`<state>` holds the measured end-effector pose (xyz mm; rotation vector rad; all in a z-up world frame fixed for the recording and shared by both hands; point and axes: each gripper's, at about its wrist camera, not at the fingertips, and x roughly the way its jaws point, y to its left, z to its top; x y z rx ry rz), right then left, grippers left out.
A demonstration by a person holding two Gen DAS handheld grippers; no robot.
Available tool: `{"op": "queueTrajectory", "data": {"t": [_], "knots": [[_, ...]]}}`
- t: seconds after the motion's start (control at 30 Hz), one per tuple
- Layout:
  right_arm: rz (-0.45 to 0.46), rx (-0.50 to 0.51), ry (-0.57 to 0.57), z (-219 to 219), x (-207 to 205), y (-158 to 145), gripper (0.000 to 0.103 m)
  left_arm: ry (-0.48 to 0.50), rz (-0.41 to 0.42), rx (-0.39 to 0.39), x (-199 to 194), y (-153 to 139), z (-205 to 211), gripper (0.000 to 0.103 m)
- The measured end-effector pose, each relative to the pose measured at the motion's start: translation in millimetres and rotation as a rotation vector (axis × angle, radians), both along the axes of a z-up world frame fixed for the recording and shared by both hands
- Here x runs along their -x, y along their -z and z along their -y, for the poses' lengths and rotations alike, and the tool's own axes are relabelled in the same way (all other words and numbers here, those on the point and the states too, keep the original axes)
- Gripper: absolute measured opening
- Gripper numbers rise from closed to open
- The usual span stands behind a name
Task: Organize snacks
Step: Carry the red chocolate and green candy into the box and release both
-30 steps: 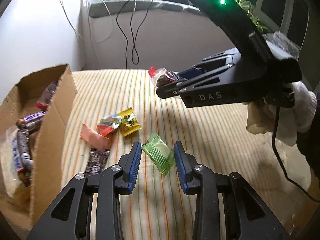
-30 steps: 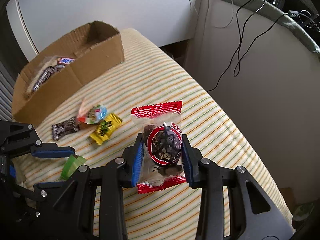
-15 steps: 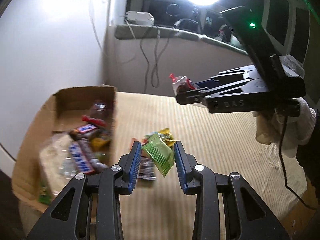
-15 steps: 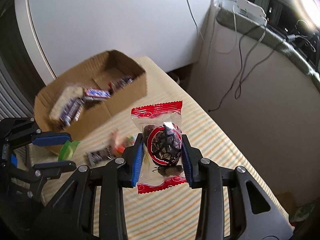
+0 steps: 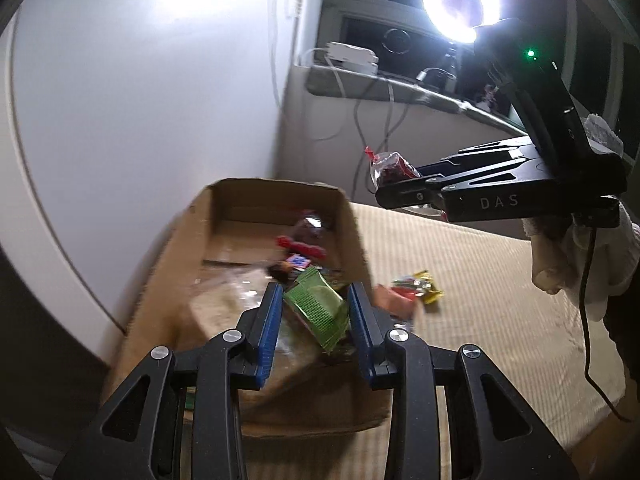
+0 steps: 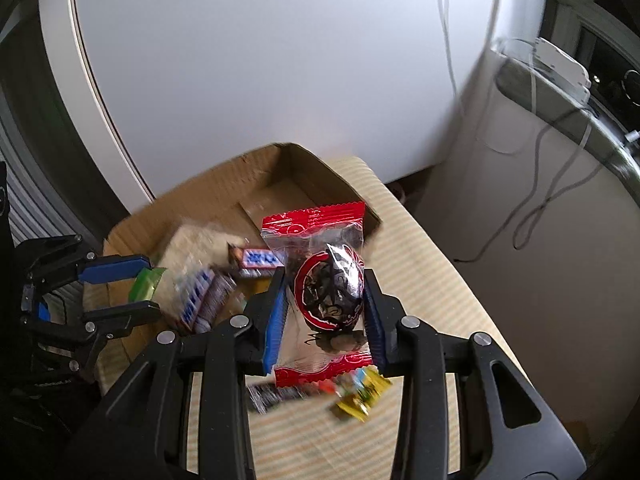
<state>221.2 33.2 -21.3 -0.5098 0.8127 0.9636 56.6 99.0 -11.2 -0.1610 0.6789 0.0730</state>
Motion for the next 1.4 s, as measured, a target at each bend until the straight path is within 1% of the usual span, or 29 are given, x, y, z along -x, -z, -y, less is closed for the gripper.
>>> {"op": "queueTrajectory", "data": {"t": [0.23,0.47,0.63,1.03,1.27,1.3,1.37,1.4], "knots": [[-0.016,0.009,-0.039,-42,-1,5,0.036,-0.034,-0.002,0.01,5,6,-21,0.032],[-0.039,0.041,-0.067,-79,-7,19,0.036,-0.048,-0.01,0.016,5,10,-34,0.032],[-0.058,0.06,-0.072,-97,-15,31,0.036,-0.055,-0.019,0.02,4,15,-40,0.032],[-0.091,0.088,-0.087,-121,-29,53,0.037,-0.062,-0.033,0.025,0,20,-46,0.032],[-0.086,0.098,-0.093,-128,-31,58,0.037,-0.066,-0.038,0.023,2,19,-47,0.032],[-0.086,0.098,-0.094,-128,-31,58,0.037,-0.066,-0.039,0.022,2,19,-47,0.033],[-0.081,0.1,-0.093,-127,-30,59,0.042,-0.07,-0.041,0.02,1,20,-48,0.036],[-0.073,0.101,-0.09,-127,-29,58,0.051,-0.075,-0.044,0.02,1,20,-48,0.041]]}}
